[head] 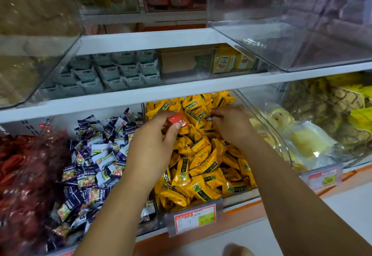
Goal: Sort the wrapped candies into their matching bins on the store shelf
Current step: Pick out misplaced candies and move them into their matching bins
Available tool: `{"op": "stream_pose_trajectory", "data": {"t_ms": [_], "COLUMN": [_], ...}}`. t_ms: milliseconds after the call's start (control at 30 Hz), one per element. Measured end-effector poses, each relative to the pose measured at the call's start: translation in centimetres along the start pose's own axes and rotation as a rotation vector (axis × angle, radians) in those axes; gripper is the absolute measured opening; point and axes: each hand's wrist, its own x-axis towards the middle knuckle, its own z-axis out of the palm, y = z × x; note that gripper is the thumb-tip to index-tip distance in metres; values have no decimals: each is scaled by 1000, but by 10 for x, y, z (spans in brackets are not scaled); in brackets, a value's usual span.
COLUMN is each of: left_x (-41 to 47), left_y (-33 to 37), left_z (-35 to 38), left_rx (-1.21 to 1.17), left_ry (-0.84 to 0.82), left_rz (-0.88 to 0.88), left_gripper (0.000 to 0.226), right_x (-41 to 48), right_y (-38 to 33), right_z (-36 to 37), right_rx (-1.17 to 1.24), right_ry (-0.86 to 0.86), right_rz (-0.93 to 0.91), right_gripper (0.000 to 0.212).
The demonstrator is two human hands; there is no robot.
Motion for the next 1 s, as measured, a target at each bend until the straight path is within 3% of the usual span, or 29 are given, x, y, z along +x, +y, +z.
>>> {"op": "stream_pose_trajectory", "data": {"t_ms": [67, 133, 400, 533, 633, 733, 833, 900, 1000], "left_x": [0, 2, 8, 9, 4, -6, -16, -21, -21], "left_y": [-2, -2, -4, -5, -9, -19, -28, -31, -37], "left_z": [-2, -3, -8, -17, -28, -41, -51, -59, -70], "left_rx": [-9, -13, -35, -67, -67, -66, -76, -59, -44], "left_ry": [-5, -1, -14, 5, 13, 12, 7, -2, 5], "left_rz": [5, 13, -5, -32, -51, -76, -110, -116, -104], "left_gripper": [26, 25, 17, 18, 18, 18, 18, 14, 17], "right_x": [6, 9, -9, -23, -30, -33, -32, -31, -34], "right_y": [-1, -5, -13, -15, -21, -25, -20, -18, -27], "right_z": [6, 8, -5, -29, -37, -32, -20, -14, -18], "right_rx": [-160, -158, 185, 343, 414, 322, 130, 135, 266], "right_ry": [13, 42, 127, 149, 137, 113, -107, -189, -72], "right_rz": [1, 17, 101, 97, 71, 41, 89, 126, 135], "right_gripper": [28, 29, 15, 17, 16, 20, 43, 40, 27]}}
